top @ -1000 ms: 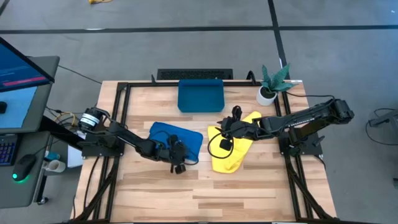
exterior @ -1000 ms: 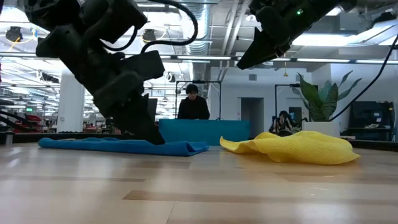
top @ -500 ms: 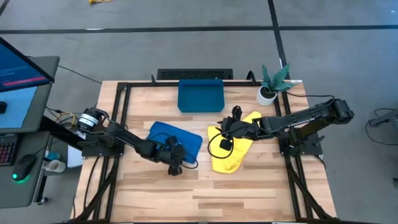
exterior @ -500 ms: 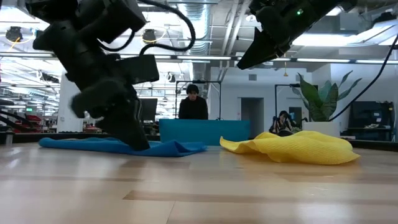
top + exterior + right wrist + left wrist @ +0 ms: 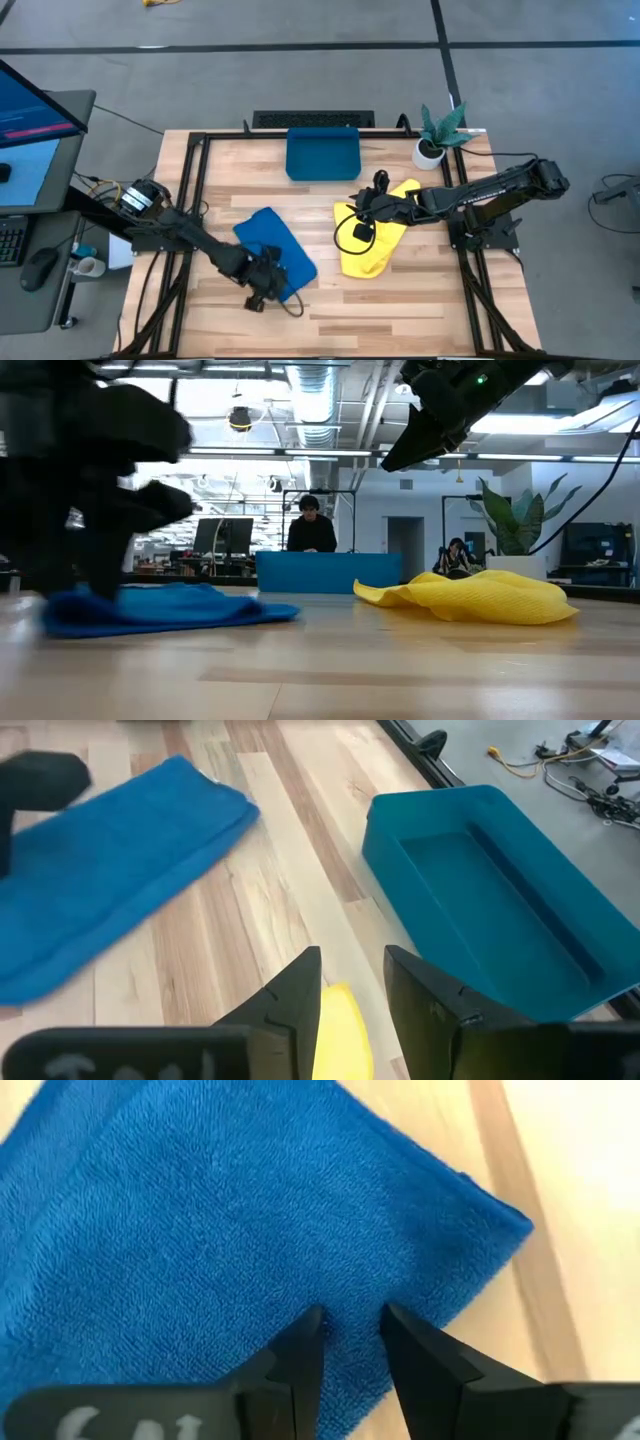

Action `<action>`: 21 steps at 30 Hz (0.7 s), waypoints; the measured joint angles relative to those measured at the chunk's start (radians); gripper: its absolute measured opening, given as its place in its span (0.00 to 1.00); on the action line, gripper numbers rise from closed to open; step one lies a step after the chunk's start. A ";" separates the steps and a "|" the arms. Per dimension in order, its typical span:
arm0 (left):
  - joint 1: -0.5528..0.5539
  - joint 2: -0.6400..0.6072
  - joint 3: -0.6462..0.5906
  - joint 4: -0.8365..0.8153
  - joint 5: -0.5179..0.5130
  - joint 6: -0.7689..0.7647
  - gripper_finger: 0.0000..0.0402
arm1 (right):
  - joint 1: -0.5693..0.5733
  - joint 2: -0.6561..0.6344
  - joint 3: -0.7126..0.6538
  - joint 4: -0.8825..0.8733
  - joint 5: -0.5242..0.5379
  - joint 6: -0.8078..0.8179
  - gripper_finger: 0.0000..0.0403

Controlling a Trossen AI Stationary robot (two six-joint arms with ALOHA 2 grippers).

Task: Roll microfiber towels into tight, uniform cylinder then place into a basket
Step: Fold the blue towel

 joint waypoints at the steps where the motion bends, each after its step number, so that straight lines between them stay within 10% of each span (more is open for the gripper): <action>1: -0.015 0.002 0.023 -0.049 0.003 -0.007 0.25 | 0.000 0.000 0.000 0.000 0.000 0.000 0.33; 21: -0.180 0.003 0.172 -0.361 -0.093 -0.249 0.25 | 0.036 0.081 0.001 0.291 -0.158 -0.001 0.33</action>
